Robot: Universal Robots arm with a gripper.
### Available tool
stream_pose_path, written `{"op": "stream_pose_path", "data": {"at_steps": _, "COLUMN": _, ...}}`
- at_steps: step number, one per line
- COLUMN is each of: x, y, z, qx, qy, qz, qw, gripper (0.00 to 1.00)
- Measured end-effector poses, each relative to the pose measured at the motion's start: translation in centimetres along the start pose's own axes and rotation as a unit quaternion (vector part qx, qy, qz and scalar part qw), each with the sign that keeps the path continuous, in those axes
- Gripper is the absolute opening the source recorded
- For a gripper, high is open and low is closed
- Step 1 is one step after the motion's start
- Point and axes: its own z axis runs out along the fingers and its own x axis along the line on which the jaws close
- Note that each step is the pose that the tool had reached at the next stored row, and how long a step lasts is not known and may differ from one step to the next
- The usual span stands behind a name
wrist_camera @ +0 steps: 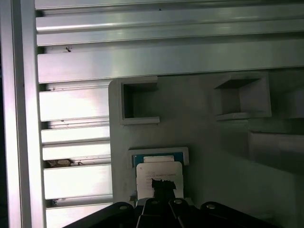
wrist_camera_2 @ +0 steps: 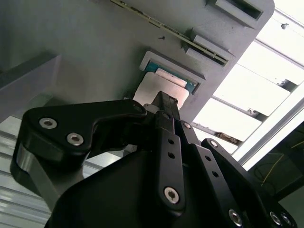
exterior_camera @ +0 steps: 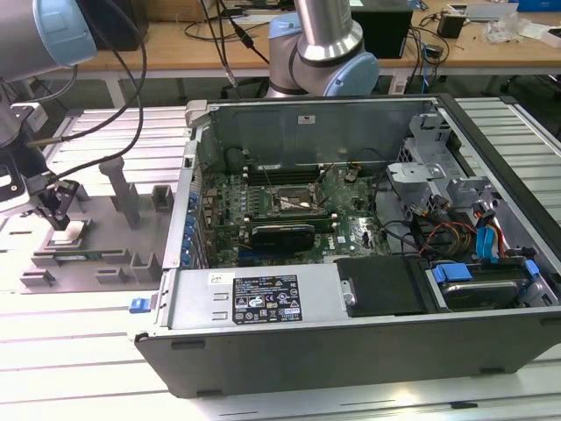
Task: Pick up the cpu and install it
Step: 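Pick up the cpu and move it towards the insertion slot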
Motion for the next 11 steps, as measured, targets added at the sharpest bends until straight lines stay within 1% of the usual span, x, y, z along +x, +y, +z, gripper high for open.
{"op": "stream_pose_path", "data": {"at_steps": 3, "x": 0.01, "y": 0.00, "z": 0.00, "qx": 0.0000, "qy": 0.0000, "qz": 0.000, "qw": 1.0000, "gripper": 0.11}}
{"op": "stream_pose_path", "data": {"at_steps": 4, "x": 0.01, "y": 0.00, "z": 0.00, "qx": 0.0000, "qy": 0.0000, "qz": 0.000, "qw": 1.0000, "gripper": 0.17}}
{"op": "stream_pose_path", "data": {"at_steps": 5, "x": 0.01, "y": 0.00, "z": 0.00, "qx": 0.0000, "qy": 0.0000, "qz": 0.000, "qw": 1.0000, "gripper": 0.17}}
{"op": "stream_pose_path", "data": {"at_steps": 6, "x": 0.01, "y": 0.00, "z": 0.01, "qx": 0.0000, "qy": 0.0000, "qz": 0.000, "qw": 1.0000, "gripper": 0.24}}
{"op": "stream_pose_path", "data": {"at_steps": 7, "x": 0.02, "y": 0.00, "z": 0.01, "qx": 0.0000, "qy": 0.0000, "qz": 0.000, "qw": 1.0000, "gripper": 0.36}}
{"op": "stream_pose_path", "data": {"at_steps": 8, "x": 0.02, "y": 0.00, "z": 0.01, "qx": 0.0000, "qy": 0.0000, "qz": 0.000, "qw": 1.0000, "gripper": 0.42}}
{"op": "stream_pose_path", "data": {"at_steps": 9, "x": 0.02, "y": 0.00, "z": 0.01, "qx": 0.0000, "qy": 0.0000, "qz": 0.000, "qw": 1.0000, "gripper": 0.42}}
{"op": "stream_pose_path", "data": {"at_steps": 10, "x": 0.02, "y": 0.00, "z": 0.01, "qx": 0.0000, "qy": 0.0000, "qz": 0.000, "qw": 1.0000, "gripper": 0.48}}
{"op": "stream_pose_path", "data": {"at_steps": 11, "x": 0.02, "y": 0.00, "z": 0.01, "qx": 0.0000, "qy": 0.0000, "qz": 0.000, "qw": 1.0000, "gripper": 0.48}}
